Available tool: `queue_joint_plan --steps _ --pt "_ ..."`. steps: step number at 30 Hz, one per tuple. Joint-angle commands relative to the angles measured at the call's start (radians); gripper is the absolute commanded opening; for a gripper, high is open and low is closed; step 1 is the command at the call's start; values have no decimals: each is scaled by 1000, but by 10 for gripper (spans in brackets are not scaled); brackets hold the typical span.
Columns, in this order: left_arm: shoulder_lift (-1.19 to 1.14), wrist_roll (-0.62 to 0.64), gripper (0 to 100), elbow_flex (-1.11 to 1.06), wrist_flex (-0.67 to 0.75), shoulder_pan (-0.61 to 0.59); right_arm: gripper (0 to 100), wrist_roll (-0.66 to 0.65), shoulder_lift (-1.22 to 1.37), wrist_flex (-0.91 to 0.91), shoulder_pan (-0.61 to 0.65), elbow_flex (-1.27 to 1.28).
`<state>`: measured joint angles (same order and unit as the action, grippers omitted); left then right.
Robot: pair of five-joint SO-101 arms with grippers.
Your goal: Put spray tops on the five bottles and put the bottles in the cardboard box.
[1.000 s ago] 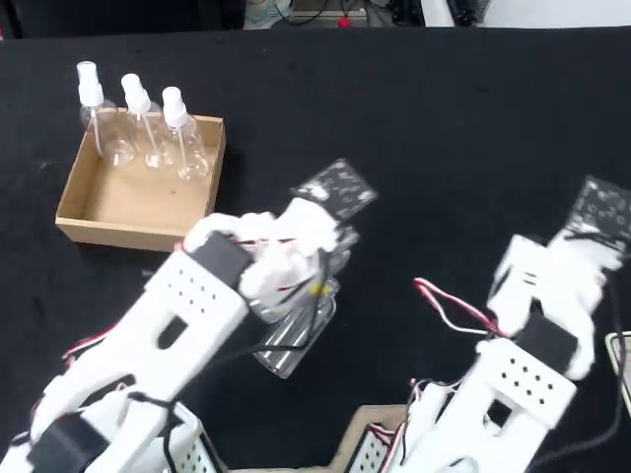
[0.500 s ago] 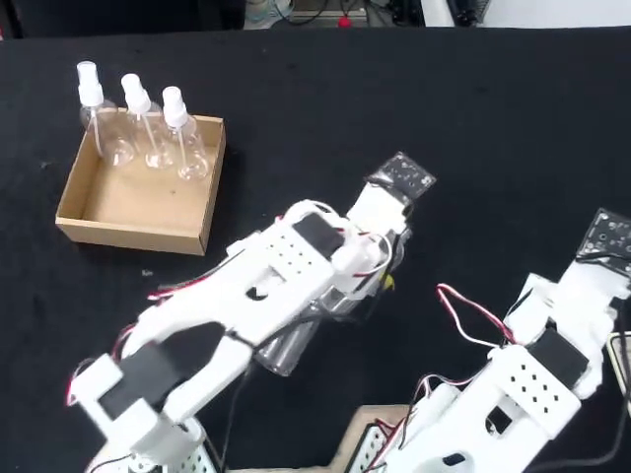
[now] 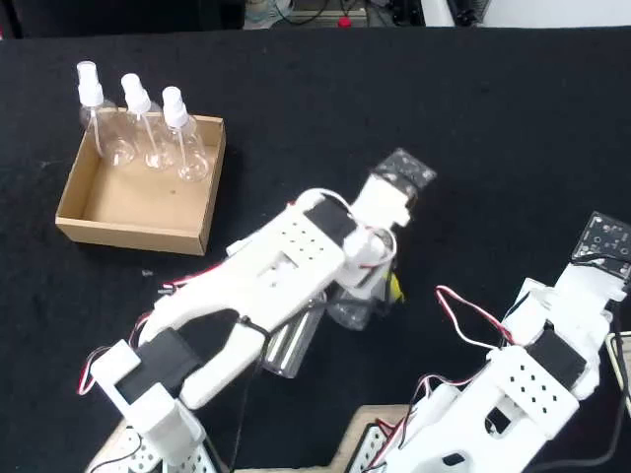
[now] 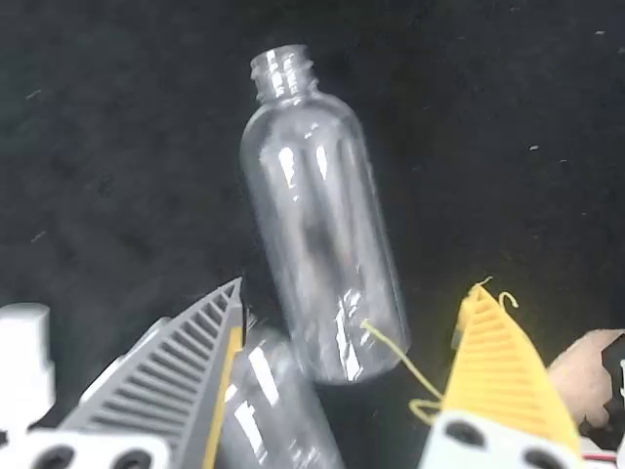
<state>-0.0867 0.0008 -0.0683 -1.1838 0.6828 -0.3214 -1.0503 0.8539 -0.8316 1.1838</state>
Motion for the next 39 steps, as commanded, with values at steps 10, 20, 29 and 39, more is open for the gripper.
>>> queue_joint_plan --steps 10,20,29,39 --pt "12 -209 331 248 -450 -220 12 0 -4 -5 123 41" --pt "12 -321 290 41 -413 -229 12 -5 -4 -3 141 47" --pt "12 -330 290 -128 -288 -240 12 -6 -4 -3 144 47" --pt "222 -241 313 -150 -288 -237 12 -3 -4 -3 147 48"
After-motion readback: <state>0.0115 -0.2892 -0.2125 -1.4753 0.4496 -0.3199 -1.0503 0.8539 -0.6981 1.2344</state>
